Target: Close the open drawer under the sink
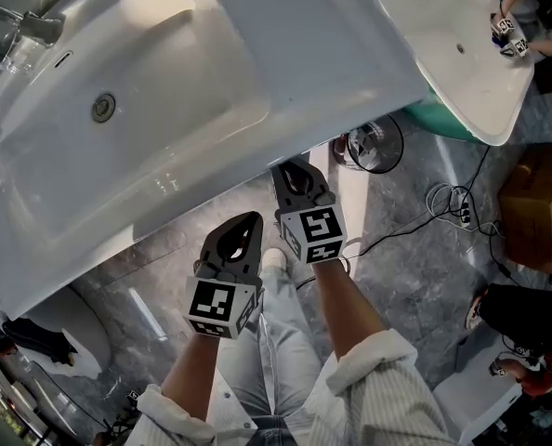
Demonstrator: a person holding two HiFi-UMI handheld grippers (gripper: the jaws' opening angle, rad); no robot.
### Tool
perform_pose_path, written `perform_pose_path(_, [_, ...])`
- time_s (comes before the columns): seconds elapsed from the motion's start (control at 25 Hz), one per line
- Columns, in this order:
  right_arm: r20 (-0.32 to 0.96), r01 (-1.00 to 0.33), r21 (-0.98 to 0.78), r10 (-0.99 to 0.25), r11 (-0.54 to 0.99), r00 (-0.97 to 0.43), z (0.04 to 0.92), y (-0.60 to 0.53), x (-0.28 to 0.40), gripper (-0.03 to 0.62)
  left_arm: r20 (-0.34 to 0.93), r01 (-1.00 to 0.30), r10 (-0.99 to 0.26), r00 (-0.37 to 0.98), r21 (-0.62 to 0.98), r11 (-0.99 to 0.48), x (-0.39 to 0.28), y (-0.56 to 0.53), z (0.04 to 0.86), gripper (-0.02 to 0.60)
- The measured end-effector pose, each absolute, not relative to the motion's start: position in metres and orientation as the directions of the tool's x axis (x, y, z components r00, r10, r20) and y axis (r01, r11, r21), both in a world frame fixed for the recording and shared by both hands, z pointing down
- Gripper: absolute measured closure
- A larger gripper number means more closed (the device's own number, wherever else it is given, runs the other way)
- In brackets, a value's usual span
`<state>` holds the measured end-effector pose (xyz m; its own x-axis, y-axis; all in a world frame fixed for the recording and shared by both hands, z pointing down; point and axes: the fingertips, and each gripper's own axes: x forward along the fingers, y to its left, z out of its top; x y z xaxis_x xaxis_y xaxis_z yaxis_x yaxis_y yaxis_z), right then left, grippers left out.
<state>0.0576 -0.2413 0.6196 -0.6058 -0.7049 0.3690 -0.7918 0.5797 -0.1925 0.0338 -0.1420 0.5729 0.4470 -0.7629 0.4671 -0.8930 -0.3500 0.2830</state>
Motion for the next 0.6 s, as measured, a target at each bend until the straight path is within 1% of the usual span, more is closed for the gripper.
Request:
perform_pose_path(0.2, [0.396, -0.805, -0.203, -0.705, 0.558, -0.588, 0.62, -0.24, 0.06, 0.583, 0.457, -0.894, -0.771, 0.444, 0.283, -0.348, 0.036, -0.141, 0.566, 0.565])
perform_pose_path(0.44, [0.379, -0.794, -0.206, -0.701, 0.572, -0.604, 0.6, -0.227, 0.054, 0.583, 0.438, -0.891, -0.778, 0.449, 0.285, -0.354, 0.035, -0.14, 0.552, 0.565])
perform_pose_path(0.6, [0.392, -0.796, -0.202, -0.698, 0.57, -0.599, 0.591, -0.213, 0.052, 0.583, 0.426, -0.885, -0.778, 0.461, 0.288, -0.367, 0.036, -0.136, 0.539, 0.565])
